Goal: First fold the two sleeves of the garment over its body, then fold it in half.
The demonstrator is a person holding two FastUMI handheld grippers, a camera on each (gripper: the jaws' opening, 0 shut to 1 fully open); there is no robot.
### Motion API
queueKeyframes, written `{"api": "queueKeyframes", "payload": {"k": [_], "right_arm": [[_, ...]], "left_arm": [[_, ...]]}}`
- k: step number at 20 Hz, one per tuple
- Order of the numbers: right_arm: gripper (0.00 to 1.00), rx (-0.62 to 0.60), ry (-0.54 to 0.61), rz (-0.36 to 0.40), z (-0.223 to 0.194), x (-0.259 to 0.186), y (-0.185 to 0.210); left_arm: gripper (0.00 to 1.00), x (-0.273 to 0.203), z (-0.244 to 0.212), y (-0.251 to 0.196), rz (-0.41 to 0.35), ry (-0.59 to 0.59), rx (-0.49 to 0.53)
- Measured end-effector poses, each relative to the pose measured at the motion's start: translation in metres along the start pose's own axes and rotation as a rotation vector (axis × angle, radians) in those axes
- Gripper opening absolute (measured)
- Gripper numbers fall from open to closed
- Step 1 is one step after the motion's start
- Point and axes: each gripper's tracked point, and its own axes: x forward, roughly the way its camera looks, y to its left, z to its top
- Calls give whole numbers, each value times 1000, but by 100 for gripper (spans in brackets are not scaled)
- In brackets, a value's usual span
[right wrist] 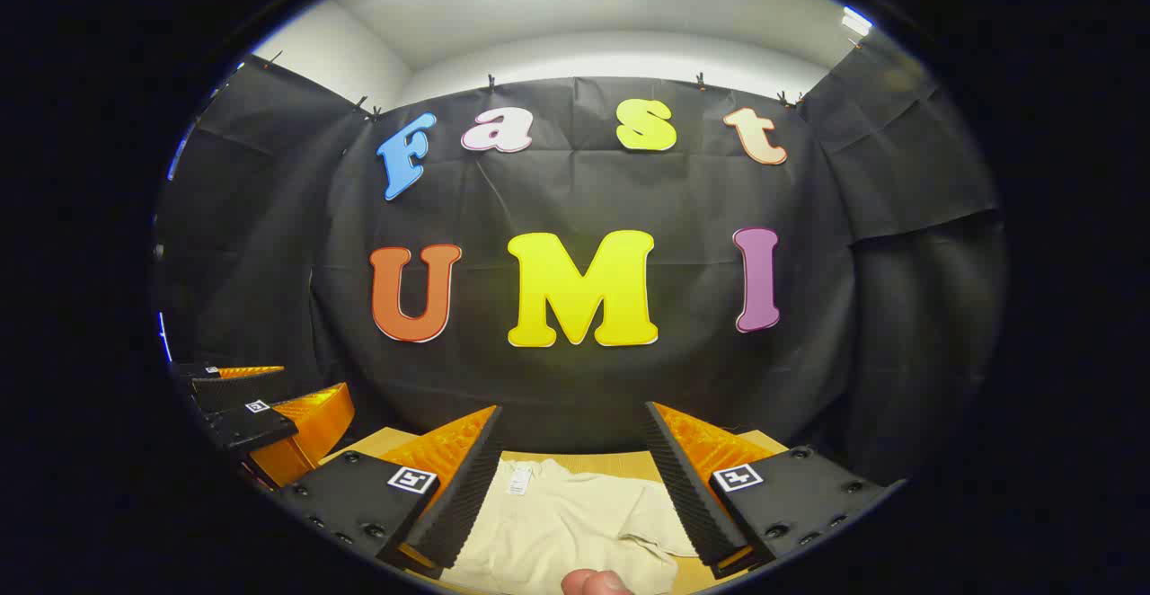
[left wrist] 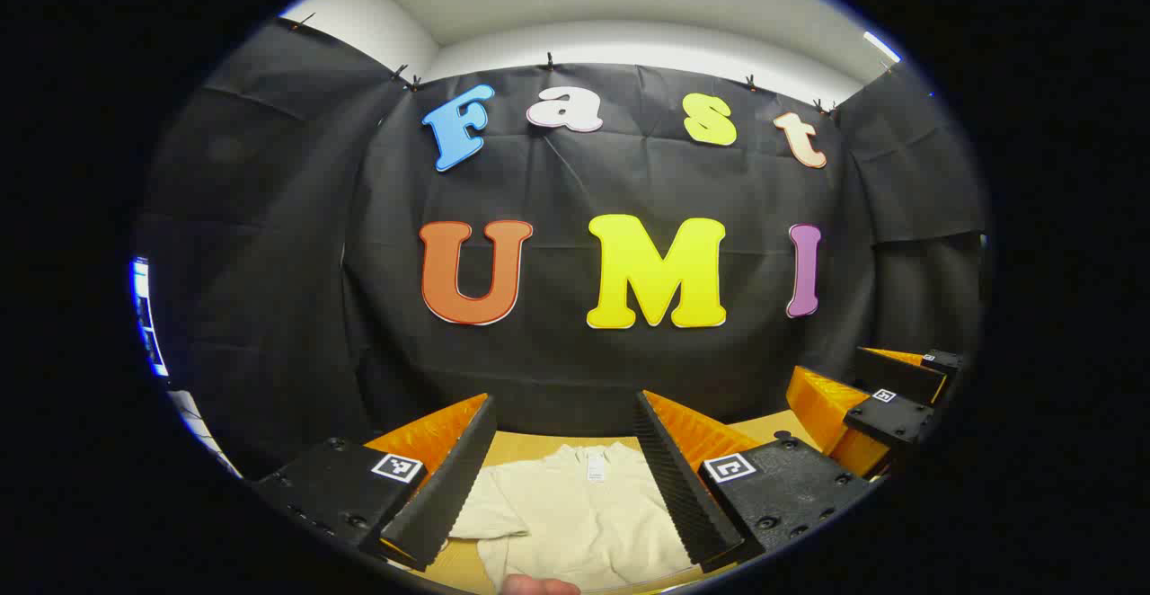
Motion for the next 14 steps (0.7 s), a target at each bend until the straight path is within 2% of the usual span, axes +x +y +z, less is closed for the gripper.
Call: {"api": "queueKeyframes", "payload": {"k": [14], "right_arm": [[95,9,14,17,-3,16,3]], "left_arm": [[97,6,0,4,27,-4,9]]}}
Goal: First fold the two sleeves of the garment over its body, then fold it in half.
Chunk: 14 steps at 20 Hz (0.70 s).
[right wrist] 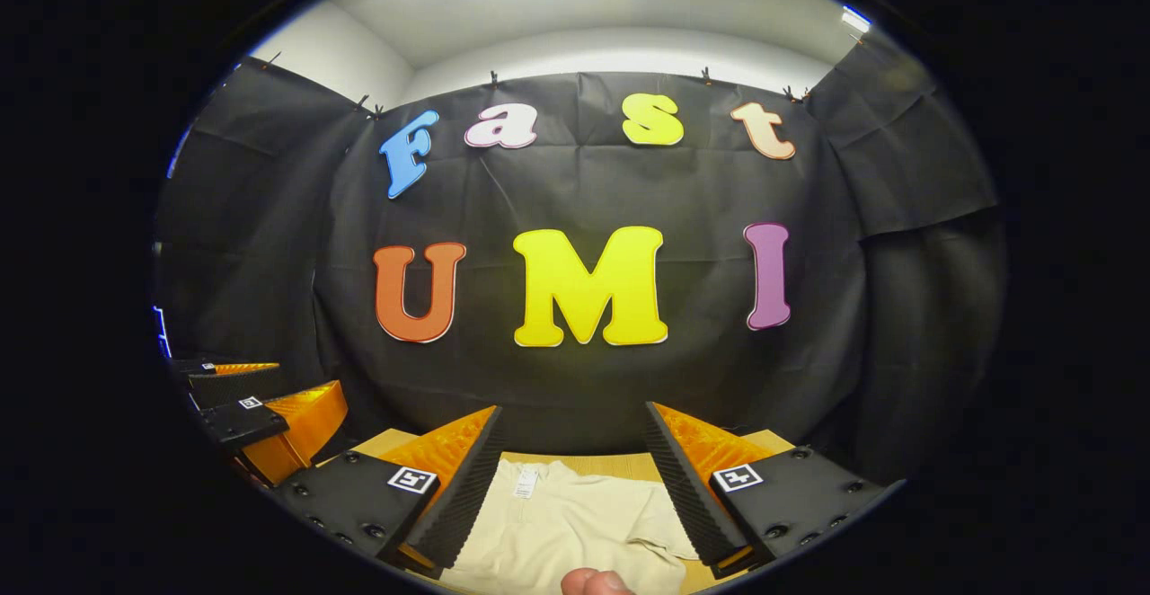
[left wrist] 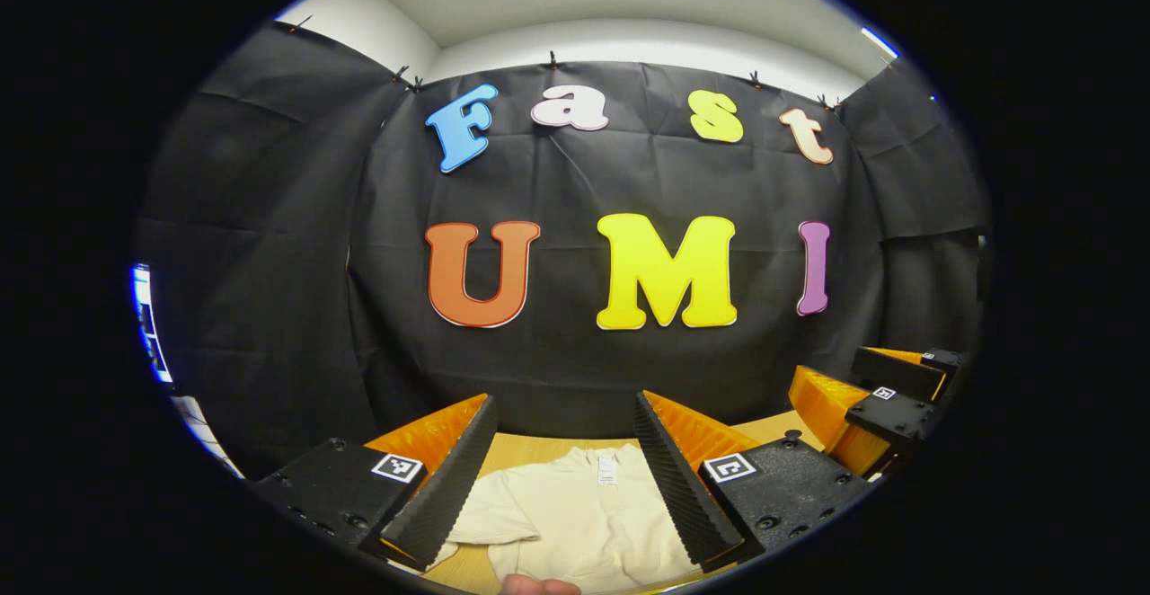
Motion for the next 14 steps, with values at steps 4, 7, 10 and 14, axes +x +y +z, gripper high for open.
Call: {"api": "queueKeyframes", "payload": {"k": [4,7,10,14], "right_arm": [[95,0,16,8,-3,5,-4],[95,10,26,-2,-5,9,-11],[95,8,51,-16,-11,14,-21],[95,10,70,-24,-19,16,-36]], "left_arm": [[97,3,0,1,9,-3,3],[97,4,-1,1,10,2,-1],[98,4,-5,1,11,16,5],[97,17,-13,-12,-7,35,7]]}}
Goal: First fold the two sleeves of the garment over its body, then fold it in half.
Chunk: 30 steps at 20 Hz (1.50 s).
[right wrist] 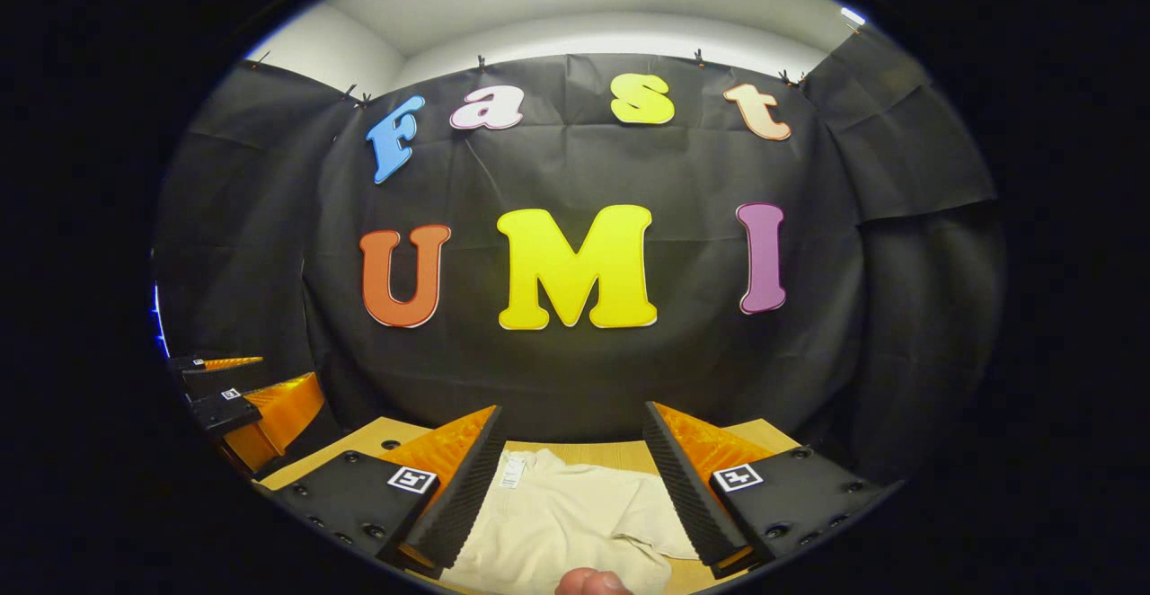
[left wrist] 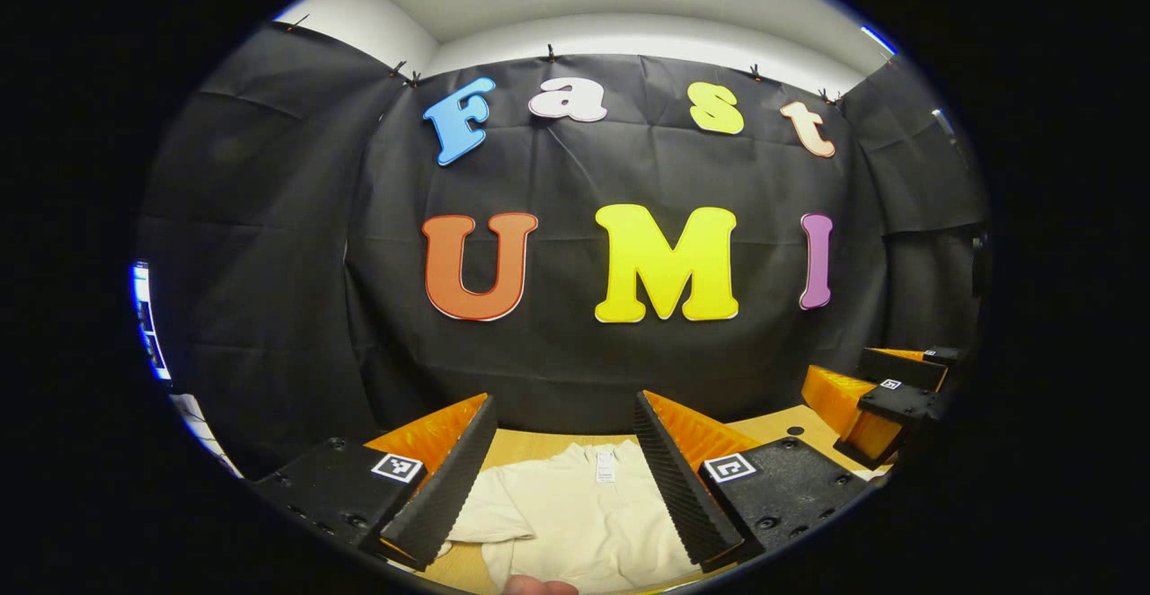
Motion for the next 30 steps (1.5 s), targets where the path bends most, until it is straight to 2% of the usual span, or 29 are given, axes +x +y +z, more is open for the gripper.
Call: {"api": "queueKeyframes", "payload": {"k": [5,11,13,16,18,23,28,30], "right_arm": [[95,-11,66,-9,-23,3,-37],[95,-50,146,-67,-49,0,-120],[95,-92,163,-69,-55,1,-146],[95,-88,230,-81,-76,-2,-190],[95,-96,290,-101,-96,-12,-221],[95,-141,504,-96,-170,-42,-282],[95,-126,683,-166,-237,-66,-348],[96,-133,771,-139,-272,-78,-361]], "left_arm": [[97,3,-17,-18,-27,42,7],[97,4,-35,-53,-89,87,31],[98,1,-43,-63,-110,112,42],[98,-3,-52,-77,-134,147,48],[98,-3,-56,-85,-145,161,54],[98,-5,-72,-99,-165,223,46],[98,-5,-77,-105,-165,243,62],[98,-6,-78,-104,-160,250,72]]}}
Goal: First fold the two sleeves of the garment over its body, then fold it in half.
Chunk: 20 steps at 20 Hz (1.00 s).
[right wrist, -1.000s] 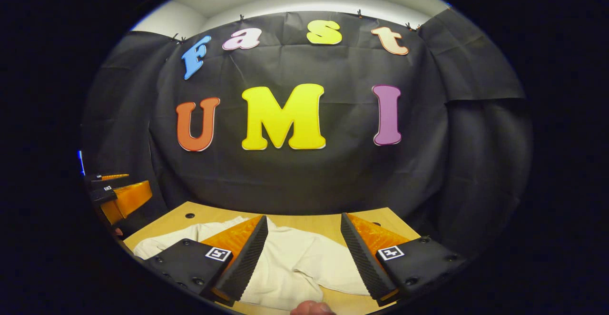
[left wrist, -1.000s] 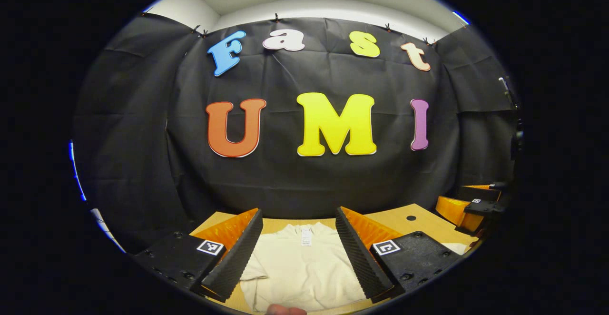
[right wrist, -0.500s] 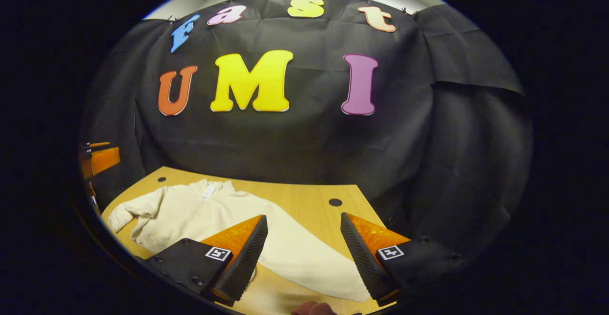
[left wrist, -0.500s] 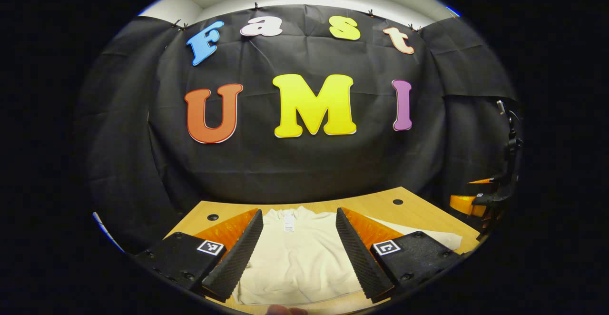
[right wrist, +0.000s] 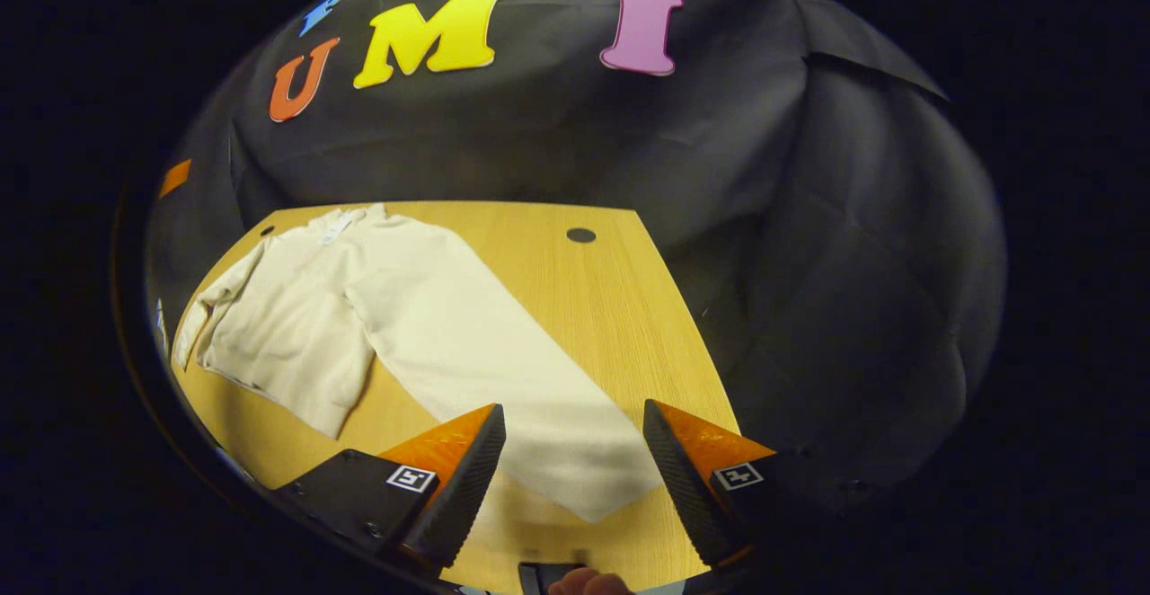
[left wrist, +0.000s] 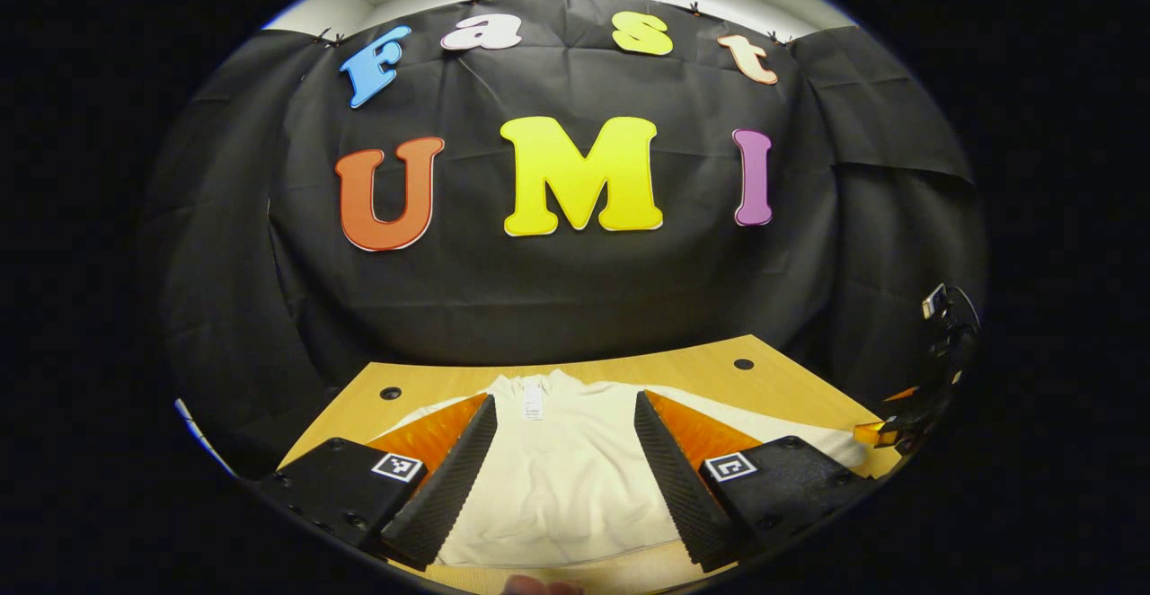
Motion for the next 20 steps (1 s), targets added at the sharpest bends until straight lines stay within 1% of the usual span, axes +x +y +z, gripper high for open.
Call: {"api": "queueKeyframes", "payload": {"k": [2,8,9,10,11,12,13,14,15,16,17,19,20], "right_arm": [[96,-20,90,13,-30,15,-9],[96,-20,165,3,-58,47,-28],[96,-18,188,23,-62,46,-26],[96,-7,187,41,-63,46,-25],[94,20,191,75,-65,48,-22],[93,53,187,83,-65,46,-23],[82,65,188,89,-66,50,-23],[84,54,186,96,-66,46,-23],[78,41,186,115,-67,47,-18],[70,35,182,126,-66,48,-17],[42,30,181,129,-65,49,-17],[42,53,181,144,-64,49,-18],[42,82,185,138,-62,47,-19]], "left_arm": [[98,0,-5,-1,-1,13,7],[98,-6,-8,4,18,33,30],[98,-6,-8,5,23,34,32],[98,-7,-9,6,27,36,32],[98,-8,-12,7,30,40,28],[98,-10,-13,8,31,42,25],[98,-12,-12,9,34,43,25],[98,-12,-12,11,42,40,29],[98,-13,-10,14,52,36,33],[98,-15,-9,16,57,33,34],[98,-15,-10,17,61,34,31],[98,-18,-12,18,62,39,25],[98,-20,-12,18,64,42,23]]}}
